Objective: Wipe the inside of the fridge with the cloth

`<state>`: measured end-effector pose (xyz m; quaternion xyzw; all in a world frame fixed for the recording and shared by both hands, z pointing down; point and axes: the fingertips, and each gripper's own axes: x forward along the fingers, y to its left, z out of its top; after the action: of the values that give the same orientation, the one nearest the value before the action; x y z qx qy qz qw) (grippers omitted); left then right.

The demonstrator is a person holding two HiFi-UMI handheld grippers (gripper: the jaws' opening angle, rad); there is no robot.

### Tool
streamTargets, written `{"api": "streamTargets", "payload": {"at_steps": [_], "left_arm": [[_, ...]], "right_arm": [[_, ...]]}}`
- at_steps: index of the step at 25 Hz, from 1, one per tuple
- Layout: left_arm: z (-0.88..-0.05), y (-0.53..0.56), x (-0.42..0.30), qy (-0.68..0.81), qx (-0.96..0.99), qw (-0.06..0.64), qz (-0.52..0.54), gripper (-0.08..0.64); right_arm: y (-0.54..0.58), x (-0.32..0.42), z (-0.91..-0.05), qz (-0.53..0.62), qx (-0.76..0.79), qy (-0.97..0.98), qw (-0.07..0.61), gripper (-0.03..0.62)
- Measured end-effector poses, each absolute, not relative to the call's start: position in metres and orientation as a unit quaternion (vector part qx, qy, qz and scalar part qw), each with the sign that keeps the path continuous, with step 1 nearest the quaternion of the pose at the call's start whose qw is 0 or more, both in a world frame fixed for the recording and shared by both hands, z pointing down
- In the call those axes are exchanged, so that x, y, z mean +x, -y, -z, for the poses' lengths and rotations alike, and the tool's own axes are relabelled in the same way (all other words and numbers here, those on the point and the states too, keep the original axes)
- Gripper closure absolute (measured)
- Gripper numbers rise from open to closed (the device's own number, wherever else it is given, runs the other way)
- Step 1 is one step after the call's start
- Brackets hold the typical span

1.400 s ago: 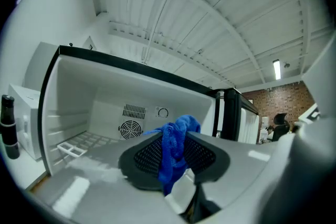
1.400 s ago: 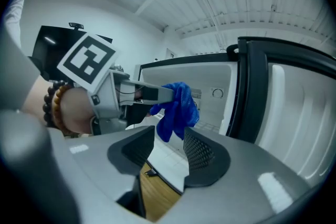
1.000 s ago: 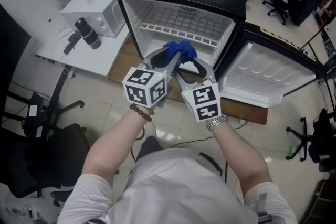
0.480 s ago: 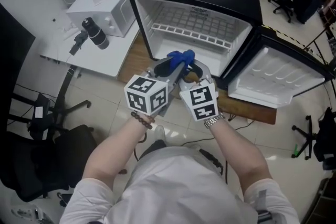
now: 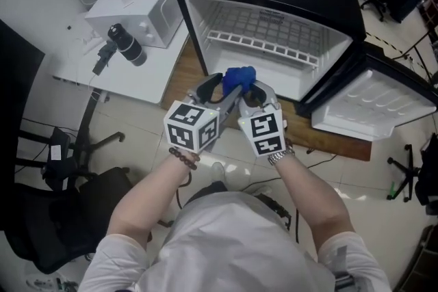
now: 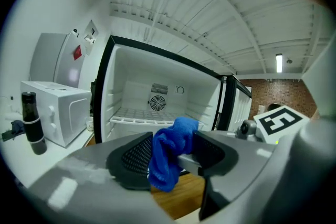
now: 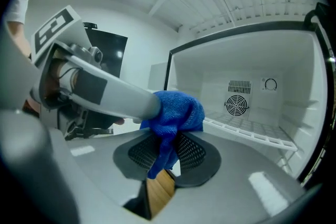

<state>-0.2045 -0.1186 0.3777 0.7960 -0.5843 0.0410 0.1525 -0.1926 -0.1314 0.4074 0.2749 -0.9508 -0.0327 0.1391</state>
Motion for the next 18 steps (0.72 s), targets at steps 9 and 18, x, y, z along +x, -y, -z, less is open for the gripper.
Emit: {"api": "streamTargets", "payload": {"at_steps": [9,18], "left_arm": [[-0.396,0.134,-0.282,0.64,0.753,0.137,-0.059,0.331],[-0.416,0.172,-0.328,0.664,0.733,0.102,-0.102,0.371]], "right_arm": [[0.162,-0.223,-0.445,0.014,0.291,0.944,0.157,0.517],[0.19,-0.268,-0.479,0.022,0.296,0.94,0.167,0.518]]}}
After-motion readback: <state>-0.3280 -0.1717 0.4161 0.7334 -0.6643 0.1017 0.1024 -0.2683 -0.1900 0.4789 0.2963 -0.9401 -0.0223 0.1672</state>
